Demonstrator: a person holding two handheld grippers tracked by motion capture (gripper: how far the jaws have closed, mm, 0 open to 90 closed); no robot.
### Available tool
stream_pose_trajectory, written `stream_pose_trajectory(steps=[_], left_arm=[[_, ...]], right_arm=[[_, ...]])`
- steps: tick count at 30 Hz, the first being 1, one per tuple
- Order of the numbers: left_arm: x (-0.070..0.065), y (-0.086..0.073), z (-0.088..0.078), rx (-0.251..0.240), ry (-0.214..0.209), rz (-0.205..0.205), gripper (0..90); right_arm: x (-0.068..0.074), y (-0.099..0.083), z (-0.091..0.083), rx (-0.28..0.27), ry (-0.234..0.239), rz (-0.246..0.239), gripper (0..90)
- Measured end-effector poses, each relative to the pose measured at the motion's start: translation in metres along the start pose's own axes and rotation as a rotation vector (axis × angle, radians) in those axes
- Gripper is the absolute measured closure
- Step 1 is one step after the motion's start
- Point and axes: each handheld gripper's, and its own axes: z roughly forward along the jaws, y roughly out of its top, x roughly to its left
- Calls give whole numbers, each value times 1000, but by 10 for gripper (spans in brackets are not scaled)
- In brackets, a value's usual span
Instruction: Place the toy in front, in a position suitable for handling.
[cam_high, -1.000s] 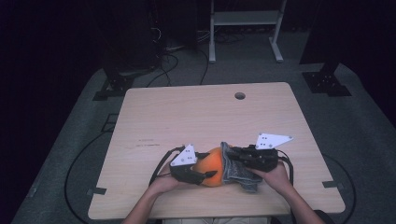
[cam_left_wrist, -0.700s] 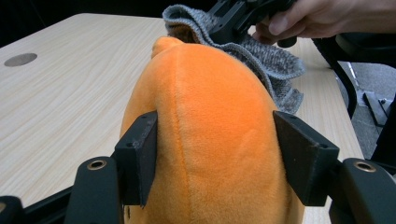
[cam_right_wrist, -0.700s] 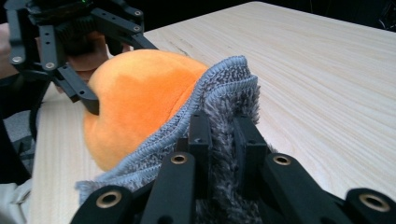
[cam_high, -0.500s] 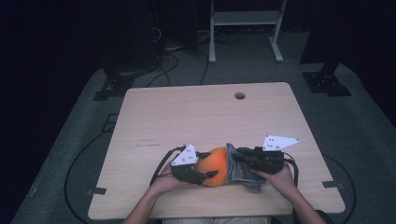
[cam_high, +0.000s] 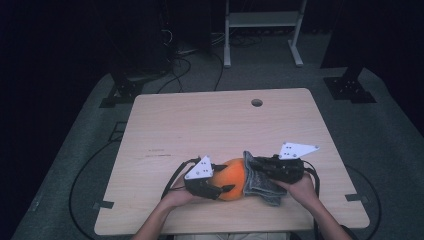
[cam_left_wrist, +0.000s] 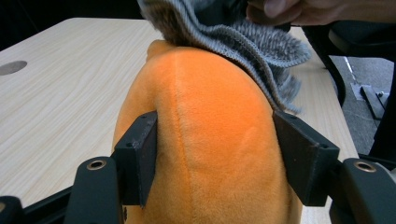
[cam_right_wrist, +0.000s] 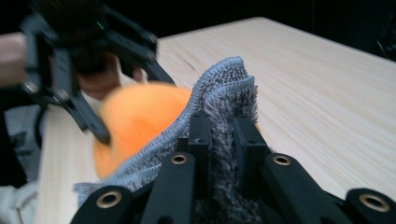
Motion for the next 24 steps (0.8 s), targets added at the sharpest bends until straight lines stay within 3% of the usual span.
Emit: stream_pose_trajectory(steps=[4,10,15,17,19,24], left_arm=[[-1,0,0,5,-2,4,353],[-1,0,0,3,-8,5,354],[-5,2,3,5,-21,33,354],[-7,3,3,12,-21,48,354],[-7,2,2,15,-19,47,354],[-5,1,2,7,-24,35,353]], right_arm=[[-2,3,7,19,-12,-21,789],[-14,-7,3,48,-33,27,790],[-6,2,-3,-7,18,37,790],[-3,7,2,5,18,9,790],[-5,7,7,21,20,9,791],[-19,-6,7,38,-6,60,792]])
